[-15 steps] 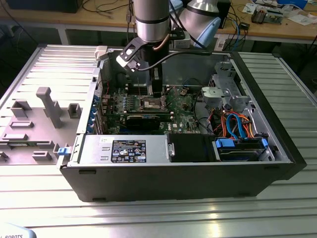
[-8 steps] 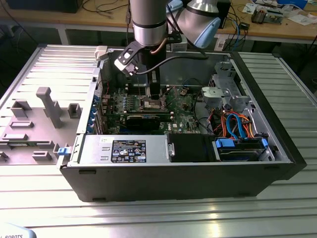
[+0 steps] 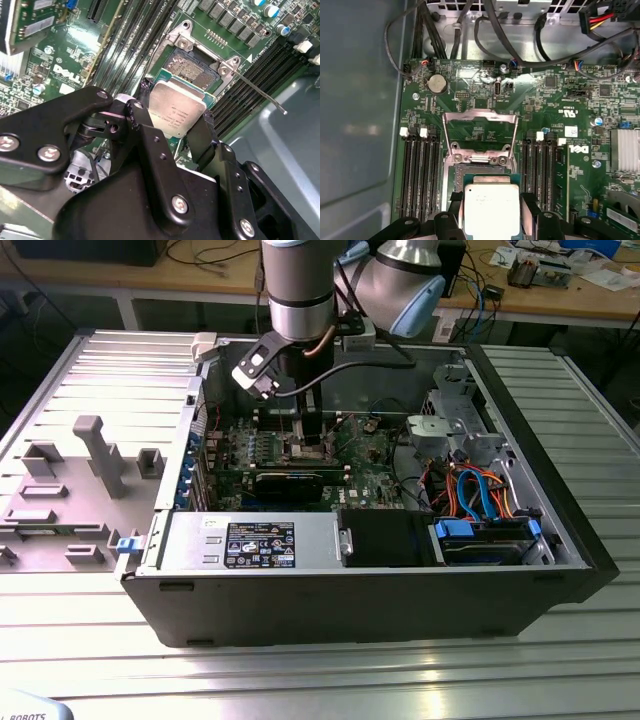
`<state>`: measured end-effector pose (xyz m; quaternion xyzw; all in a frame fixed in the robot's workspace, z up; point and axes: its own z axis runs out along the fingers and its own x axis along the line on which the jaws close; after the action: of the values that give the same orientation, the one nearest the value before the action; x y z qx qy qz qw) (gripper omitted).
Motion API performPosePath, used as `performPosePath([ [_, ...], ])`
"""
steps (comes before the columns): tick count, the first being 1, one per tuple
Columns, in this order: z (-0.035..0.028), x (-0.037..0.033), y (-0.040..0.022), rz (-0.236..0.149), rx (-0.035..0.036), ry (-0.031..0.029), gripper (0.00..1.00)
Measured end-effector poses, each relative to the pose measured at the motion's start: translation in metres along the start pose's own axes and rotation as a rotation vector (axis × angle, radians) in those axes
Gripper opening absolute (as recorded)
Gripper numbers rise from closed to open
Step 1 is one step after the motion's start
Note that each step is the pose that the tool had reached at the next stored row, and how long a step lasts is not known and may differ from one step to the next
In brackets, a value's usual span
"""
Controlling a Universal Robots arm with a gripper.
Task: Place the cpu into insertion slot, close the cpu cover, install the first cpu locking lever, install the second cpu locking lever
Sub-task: 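Place the cpu into insertion slot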
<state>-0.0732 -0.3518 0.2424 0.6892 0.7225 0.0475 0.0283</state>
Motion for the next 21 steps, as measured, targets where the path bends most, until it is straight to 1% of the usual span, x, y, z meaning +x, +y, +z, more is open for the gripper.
performPosePath([
  [1, 0.0013, 0.0008, -0.0001, 0.0, 0.0001, 0.0, 0.54],
  [3, 0.0061, 0.0038, -0.0005, 0.004, 0.0002, -0.0003, 0.54],
  [7, 0.0126, 0.0065, -0.0012, 0.012, 0.0001, -0.0012, 0.54],
  [13, 0.0206, 0.0079, -0.0021, 0.015, 0.0009, -0.0009, 0.54],
  [16, 0.0241, 0.0078, -0.0025, 0.015, 0.0012, 0.0005, 0.54],
  [18, 0.0258, 0.0078, -0.0027, 0.015, 0.0014, 0.0026, 0.54],
  [21, 0.0271, 0.008, -0.0027, 0.015, 0.002, 0.0027, 0.54],
])
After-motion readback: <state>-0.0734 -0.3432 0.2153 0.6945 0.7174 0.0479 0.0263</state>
